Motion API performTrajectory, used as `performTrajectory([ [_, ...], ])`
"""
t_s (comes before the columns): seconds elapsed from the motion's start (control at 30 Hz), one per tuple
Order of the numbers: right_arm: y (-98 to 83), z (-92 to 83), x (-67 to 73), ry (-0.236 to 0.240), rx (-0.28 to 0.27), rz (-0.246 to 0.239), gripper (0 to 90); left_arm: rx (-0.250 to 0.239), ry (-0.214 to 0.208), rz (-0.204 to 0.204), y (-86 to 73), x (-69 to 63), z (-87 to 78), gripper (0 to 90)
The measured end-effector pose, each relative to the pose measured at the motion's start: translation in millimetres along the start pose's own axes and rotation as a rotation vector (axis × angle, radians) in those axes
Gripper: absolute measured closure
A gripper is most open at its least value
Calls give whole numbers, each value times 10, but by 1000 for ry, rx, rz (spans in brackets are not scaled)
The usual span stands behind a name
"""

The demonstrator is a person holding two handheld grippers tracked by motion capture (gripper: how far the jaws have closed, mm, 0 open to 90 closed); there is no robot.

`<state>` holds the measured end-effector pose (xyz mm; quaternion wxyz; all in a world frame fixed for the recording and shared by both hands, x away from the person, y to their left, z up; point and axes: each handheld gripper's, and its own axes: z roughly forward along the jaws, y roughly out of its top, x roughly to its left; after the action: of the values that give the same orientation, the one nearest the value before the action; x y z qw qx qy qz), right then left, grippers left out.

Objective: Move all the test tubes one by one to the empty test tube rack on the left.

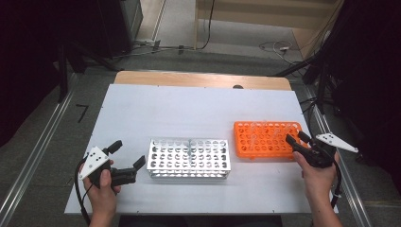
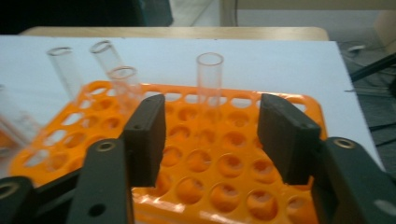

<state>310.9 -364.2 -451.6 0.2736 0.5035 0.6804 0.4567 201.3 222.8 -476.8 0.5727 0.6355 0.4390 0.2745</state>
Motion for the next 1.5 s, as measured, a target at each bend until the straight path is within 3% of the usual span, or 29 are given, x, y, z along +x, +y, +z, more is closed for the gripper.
performTrajectory([
  [0.2, -4, 245, -76, 26, 50, 9, 584, 6, -4, 14, 8, -32, 5, 0],
  [0.37, -14, 414, -71, 41, 88, 39, 602, 5, -2, 14, 5, -35, 9, 0],
  [0.57, -29, 502, -18, 40, 99, 32, 659, 9, -1, 16, 6, -44, 5, 0],
  [0.7, -62, 503, 36, 38, 84, 3, 702, 13, -1, 19, 6, -52, 7, 0],
  [0.77, -94, 499, 70, 15, 64, -25, 705, 12, -1, 16, 9, -58, 6, 0],
  [1.03, -111, 463, -8, 38, 49, 6, 741, 7, -22, 35, 44, -91, -11, 0],
  [1.27, 17, 331, -24, 54, 5, 10, 741, -6, -28, 29, 78, -116, -35, 0],
  [1.5, 173, 124, 21, 60, -14, -14, 741, -1, -63, 37, 130, -189, -10, 0],
])
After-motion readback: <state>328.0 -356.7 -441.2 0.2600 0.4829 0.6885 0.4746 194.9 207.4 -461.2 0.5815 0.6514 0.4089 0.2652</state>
